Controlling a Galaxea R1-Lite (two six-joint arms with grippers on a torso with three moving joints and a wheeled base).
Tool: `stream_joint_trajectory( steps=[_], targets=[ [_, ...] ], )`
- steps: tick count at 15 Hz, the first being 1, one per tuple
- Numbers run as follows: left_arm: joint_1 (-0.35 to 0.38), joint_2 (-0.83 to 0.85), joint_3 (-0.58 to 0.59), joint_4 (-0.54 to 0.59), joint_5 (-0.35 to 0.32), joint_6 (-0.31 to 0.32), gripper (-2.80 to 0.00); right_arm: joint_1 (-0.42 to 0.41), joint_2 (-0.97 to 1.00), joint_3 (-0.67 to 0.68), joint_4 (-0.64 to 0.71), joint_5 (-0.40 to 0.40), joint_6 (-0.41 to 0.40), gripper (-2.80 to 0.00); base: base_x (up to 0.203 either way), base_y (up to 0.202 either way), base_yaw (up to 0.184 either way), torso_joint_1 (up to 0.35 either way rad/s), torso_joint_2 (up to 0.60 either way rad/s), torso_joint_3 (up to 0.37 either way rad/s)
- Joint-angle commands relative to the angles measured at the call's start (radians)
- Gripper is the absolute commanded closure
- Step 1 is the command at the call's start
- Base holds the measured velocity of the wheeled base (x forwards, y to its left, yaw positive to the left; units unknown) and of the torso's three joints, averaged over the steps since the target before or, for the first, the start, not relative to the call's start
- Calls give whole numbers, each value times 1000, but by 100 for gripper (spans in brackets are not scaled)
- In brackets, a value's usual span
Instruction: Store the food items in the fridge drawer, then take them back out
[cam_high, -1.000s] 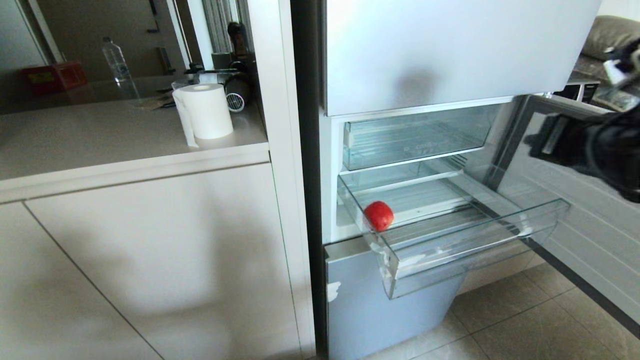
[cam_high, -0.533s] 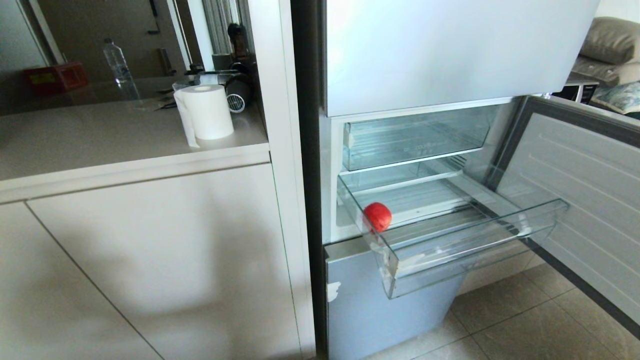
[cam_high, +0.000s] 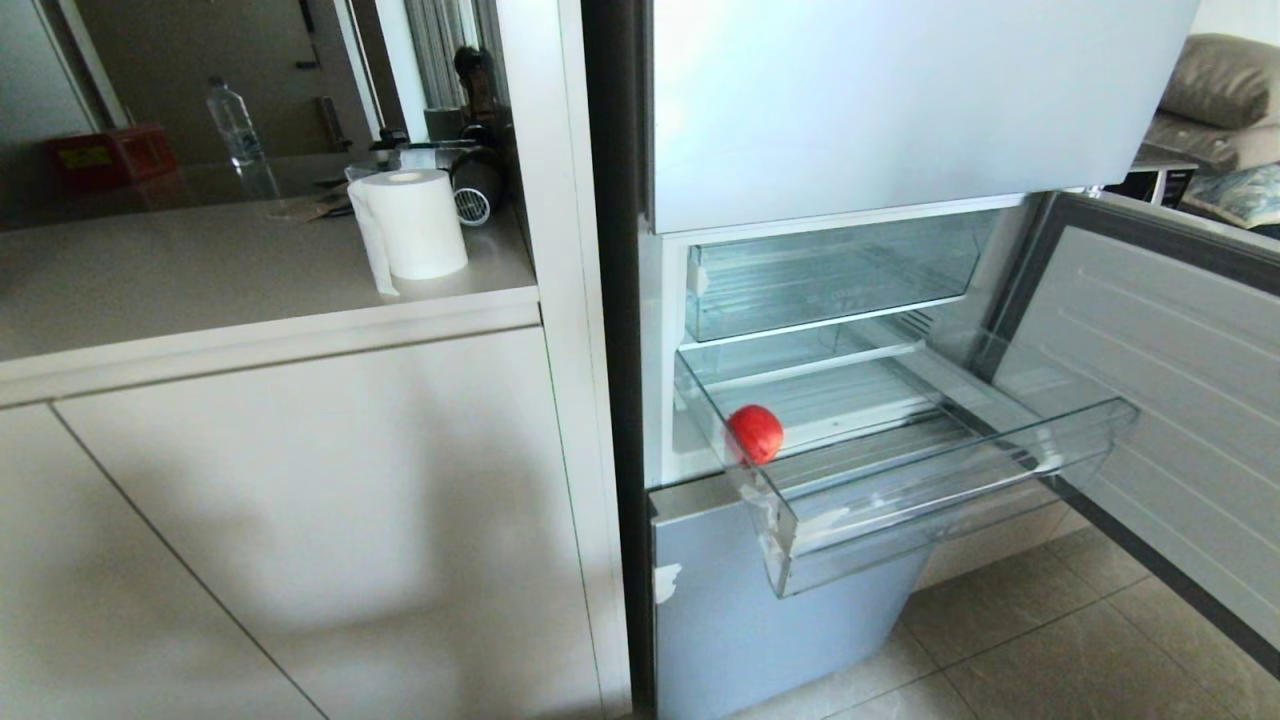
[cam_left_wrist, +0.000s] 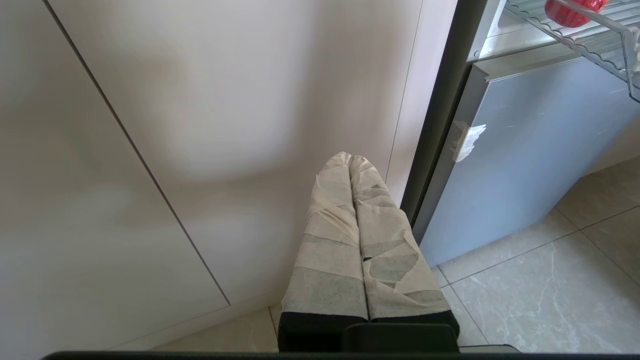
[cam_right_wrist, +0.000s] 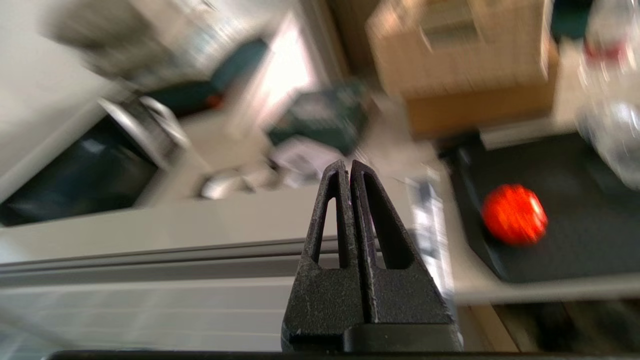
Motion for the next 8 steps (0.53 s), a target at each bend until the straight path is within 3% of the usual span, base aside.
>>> stream_joint_trajectory(
  steps=[1,6,8],
  targets=[
    [0,2,0,1,0,0,0,-93,144,52,-52,69,10,0,0,0,0,0,0,0],
    [0,2,0,1,0,0,0,-191,332,106,-254,98,19,0,0,0,0,0,0,0],
    [0,2,0,1,0,0,0,-203,336,86,-270,109,26,0,0,0,0,0,0,0]
  ],
)
